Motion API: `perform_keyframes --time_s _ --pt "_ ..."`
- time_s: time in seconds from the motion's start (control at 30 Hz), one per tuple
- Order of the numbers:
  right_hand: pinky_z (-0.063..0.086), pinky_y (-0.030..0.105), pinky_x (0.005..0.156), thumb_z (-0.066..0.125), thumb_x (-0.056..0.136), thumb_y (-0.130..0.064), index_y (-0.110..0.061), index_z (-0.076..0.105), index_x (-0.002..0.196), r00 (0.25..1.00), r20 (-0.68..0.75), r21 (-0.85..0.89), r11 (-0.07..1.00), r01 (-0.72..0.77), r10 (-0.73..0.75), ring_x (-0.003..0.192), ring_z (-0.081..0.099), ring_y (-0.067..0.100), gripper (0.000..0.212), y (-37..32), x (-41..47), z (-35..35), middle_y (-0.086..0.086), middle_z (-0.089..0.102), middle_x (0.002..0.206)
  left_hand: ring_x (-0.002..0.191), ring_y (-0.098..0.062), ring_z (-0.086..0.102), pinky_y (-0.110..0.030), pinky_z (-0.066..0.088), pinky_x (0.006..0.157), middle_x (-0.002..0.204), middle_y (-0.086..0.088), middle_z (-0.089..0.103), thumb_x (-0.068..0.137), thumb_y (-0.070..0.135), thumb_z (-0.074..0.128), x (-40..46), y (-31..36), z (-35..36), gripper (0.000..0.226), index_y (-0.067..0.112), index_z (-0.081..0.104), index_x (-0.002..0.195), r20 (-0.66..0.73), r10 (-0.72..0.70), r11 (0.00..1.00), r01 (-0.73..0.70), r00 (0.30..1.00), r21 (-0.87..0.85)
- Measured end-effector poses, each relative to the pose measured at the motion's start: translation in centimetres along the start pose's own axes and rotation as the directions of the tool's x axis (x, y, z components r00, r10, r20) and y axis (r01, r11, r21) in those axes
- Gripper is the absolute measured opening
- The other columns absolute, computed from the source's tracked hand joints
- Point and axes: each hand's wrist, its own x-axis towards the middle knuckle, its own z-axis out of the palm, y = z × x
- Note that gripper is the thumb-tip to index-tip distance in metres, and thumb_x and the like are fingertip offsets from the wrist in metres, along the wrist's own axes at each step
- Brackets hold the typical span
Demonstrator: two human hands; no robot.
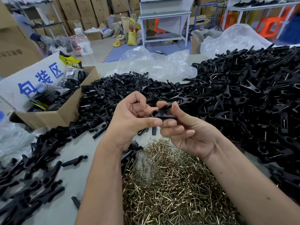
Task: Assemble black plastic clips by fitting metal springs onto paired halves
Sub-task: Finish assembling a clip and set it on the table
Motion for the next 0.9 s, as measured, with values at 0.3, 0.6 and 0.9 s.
perform_keyframes --time_s 0.3,0.6,0.9 --pt "0.047 0.014 0.035 0.091 0.073 -0.007 -0.004 0.074 0.107 1.0 0.009 0.013 1.0 -0.014 0.014 0.051 0.058 0.012 0.038 -0.6 -0.3 0.1 0.011 0.054 0.068 0.073 -0.034 0.065 -0.036 0.051 0.063 0.079 -0.002 0.077 0.055 0.014 0.098 0.1 0.4 0.6 0.057 0.015 0.051 0.086 -0.011 0.047 0.99 -0.045 0.999 0.132" --pt "0.045 0.013 0.033 0.091 0.073 -0.007 -0.004 0.075 0.106 1.0 0.0 0.015 1.0 0.015 -0.015 0.048 0.057 0.011 0.037 -0.8 -0.5 -0.3 0.011 0.054 0.065 0.07 -0.018 0.067 -0.02 0.056 0.058 0.074 0.002 0.076 0.057 0.008 0.094 0.1 0.4 1.2 0.053 0.009 0.05 0.087 -0.008 0.106 0.971 -0.102 0.994 0.218" --pt "0.044 0.013 0.032 0.091 0.072 -0.007 -0.004 0.073 0.103 1.0 -0.014 0.026 1.0 0.001 0.0 0.047 0.056 0.009 0.035 -0.6 -0.4 -0.6 0.01 0.053 0.064 0.067 -0.009 0.071 -0.021 0.056 0.059 0.063 0.005 0.071 0.052 0.007 0.094 -0.2 0.4 1.0 0.054 0.005 0.05 0.083 -0.025 0.099 0.952 -0.088 0.995 0.294"
